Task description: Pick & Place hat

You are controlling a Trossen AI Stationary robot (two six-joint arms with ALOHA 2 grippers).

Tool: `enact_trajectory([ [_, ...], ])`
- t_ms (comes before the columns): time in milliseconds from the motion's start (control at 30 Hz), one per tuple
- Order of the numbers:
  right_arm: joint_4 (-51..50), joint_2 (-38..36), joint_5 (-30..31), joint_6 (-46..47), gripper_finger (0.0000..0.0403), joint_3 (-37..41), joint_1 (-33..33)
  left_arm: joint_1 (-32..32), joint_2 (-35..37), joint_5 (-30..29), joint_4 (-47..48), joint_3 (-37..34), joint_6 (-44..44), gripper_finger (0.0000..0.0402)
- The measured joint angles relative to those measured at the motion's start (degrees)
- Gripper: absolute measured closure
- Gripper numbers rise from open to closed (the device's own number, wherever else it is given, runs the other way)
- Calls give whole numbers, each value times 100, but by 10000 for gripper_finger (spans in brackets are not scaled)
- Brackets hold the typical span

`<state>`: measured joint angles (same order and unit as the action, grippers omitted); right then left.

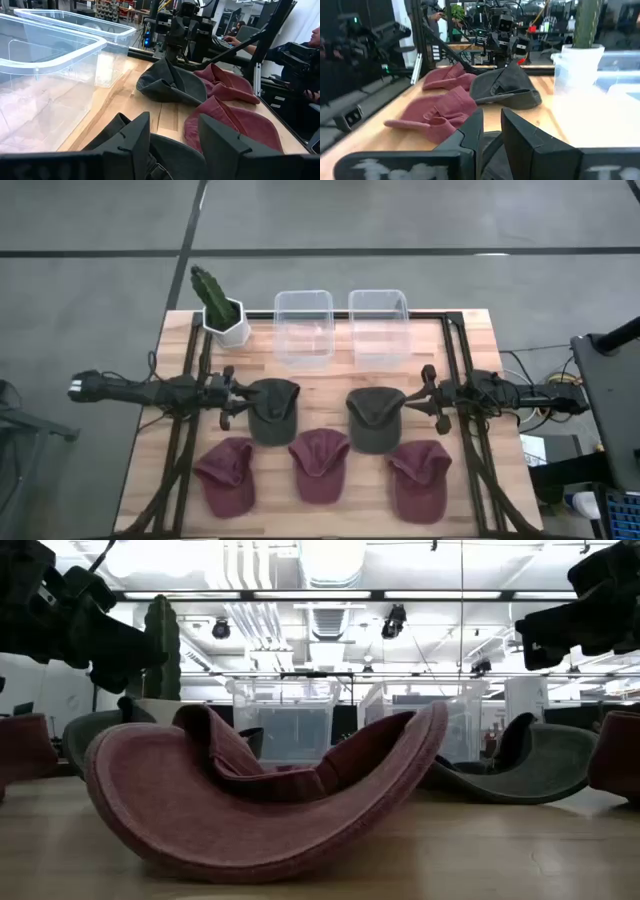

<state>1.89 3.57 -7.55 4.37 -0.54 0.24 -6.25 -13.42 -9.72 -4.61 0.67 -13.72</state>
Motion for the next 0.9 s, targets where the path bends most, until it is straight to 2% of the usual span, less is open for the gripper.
enact_trajectory([
  [133, 2, 0, 2, 718, 339, 0, 1, 0, 0, -2, 0, 0, 0, 243],
  [233, 2, 0, 2, 829, 339, 0, -1, 1, -1, 0, 1, 0, 2, 243],
  [533, 5, -4, 4, -273, 339, 0, 1, -1, 1, -2, 0, 0, 2, 243],
  [900, 7, -4, 4, -371, 339, 0, 1, 1, 1, -60, -3, 0, 0, 243],
])
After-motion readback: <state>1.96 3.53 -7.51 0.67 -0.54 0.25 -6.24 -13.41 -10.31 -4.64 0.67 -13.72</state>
